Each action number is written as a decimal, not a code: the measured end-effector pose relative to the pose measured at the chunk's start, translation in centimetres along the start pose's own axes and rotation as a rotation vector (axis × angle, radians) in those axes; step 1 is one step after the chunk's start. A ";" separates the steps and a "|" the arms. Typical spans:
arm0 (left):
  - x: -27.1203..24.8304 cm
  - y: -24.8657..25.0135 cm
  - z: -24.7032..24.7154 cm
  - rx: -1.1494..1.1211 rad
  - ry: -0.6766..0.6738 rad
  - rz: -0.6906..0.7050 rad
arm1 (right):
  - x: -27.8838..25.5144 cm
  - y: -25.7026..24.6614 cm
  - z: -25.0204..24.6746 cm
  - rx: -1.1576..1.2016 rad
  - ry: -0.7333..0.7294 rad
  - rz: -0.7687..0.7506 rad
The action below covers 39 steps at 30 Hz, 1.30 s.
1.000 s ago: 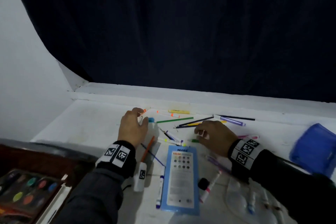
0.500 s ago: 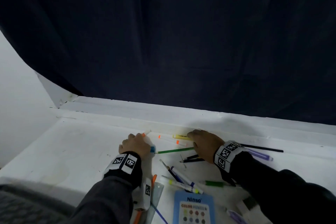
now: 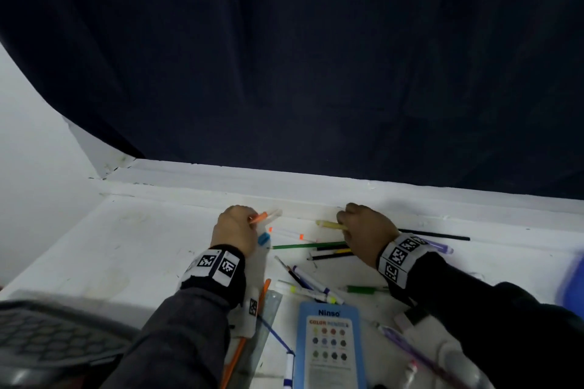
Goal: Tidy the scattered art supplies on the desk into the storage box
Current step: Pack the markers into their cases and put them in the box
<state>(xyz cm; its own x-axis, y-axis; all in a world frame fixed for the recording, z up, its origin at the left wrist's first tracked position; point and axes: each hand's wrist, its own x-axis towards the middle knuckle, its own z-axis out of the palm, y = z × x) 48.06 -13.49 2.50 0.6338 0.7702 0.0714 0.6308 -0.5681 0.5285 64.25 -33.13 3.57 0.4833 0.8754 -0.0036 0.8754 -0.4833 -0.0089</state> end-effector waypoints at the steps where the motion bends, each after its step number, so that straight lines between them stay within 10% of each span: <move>1: -0.6 0.8 -0.7 -0.029 0.024 0.041 | -1.1 -0.2 -0.8 0.052 0.048 -0.006; 14: -20.0 5.7 -6.3 -0.409 -0.115 0.508 | -21.7 -3.9 -7.2 0.887 0.288 0.077; 23: -30.5 -0.3 -5.5 -0.356 -0.399 0.509 | -32.3 -5.1 -1.9 1.388 0.198 0.296; 39: -36.8 -1.3 -5.8 -0.369 -0.369 0.440 | -35.4 -6.3 0.3 0.948 0.207 0.077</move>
<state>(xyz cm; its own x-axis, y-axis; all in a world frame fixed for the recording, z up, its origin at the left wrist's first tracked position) 21.26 -39.42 4.08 0.9489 0.3034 0.0875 0.1267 -0.6196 0.7747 41.64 -61.03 3.44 0.6105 0.7800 0.1376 0.5145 -0.2584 -0.8176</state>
